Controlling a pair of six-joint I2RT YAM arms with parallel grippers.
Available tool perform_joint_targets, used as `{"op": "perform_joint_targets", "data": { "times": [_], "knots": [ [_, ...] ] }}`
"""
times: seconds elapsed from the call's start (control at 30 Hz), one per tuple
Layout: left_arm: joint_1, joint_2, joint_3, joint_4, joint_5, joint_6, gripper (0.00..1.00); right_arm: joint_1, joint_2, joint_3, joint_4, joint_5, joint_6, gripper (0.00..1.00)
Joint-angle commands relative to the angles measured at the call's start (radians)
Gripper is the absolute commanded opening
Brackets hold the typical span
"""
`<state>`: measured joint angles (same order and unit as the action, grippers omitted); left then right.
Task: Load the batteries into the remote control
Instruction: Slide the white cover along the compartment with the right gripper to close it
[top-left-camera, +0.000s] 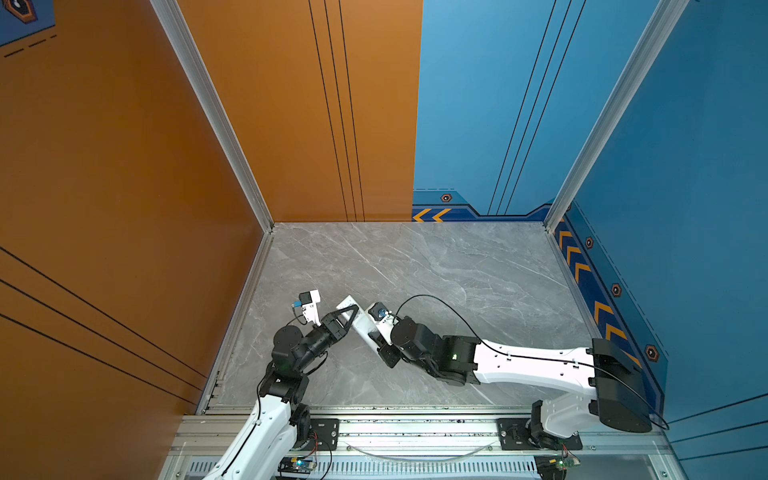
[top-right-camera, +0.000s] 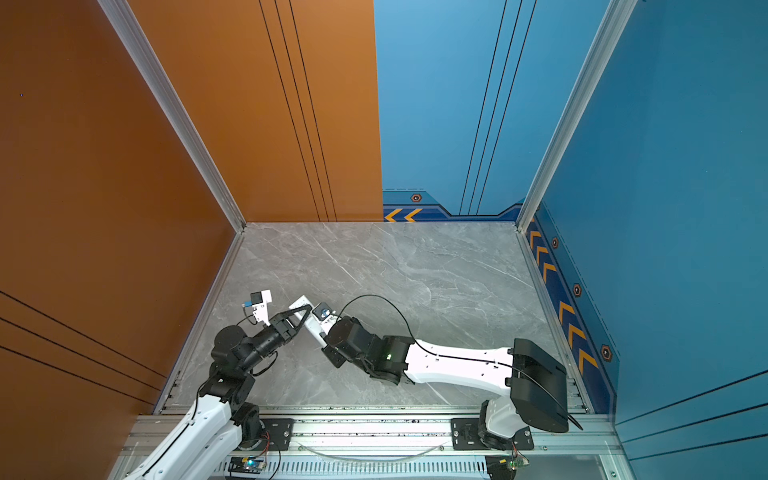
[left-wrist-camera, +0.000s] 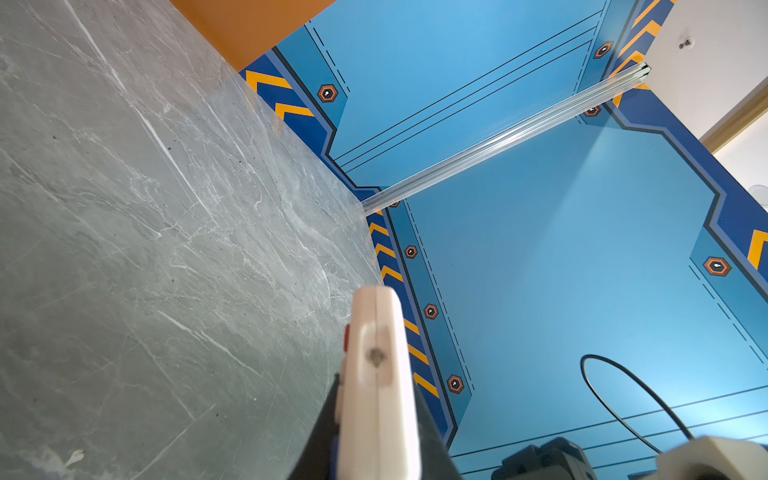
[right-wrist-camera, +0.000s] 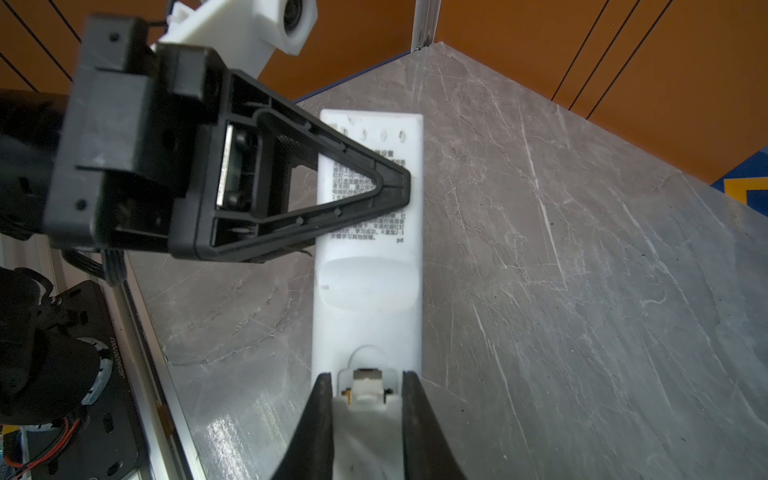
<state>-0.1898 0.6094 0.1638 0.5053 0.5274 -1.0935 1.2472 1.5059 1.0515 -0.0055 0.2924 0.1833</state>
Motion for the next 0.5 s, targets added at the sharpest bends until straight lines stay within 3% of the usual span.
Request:
{"op": "perform_joint_targets", "data": {
  "times": [0.0, 0.47],
  "knots": [
    [0.008, -0.014, -0.003, 0.039, 0.031, -0.010, 0.00, 0.003, -0.004, -0.015, 0.030, 0.002, 0.014, 0.09],
    [0.014, -0.014, -0.003, 0.042, 0.036, -0.016, 0.00, 0.014, -0.021, -0.041, 0.031, 0.009, 0.028, 0.09]
  ]
}}
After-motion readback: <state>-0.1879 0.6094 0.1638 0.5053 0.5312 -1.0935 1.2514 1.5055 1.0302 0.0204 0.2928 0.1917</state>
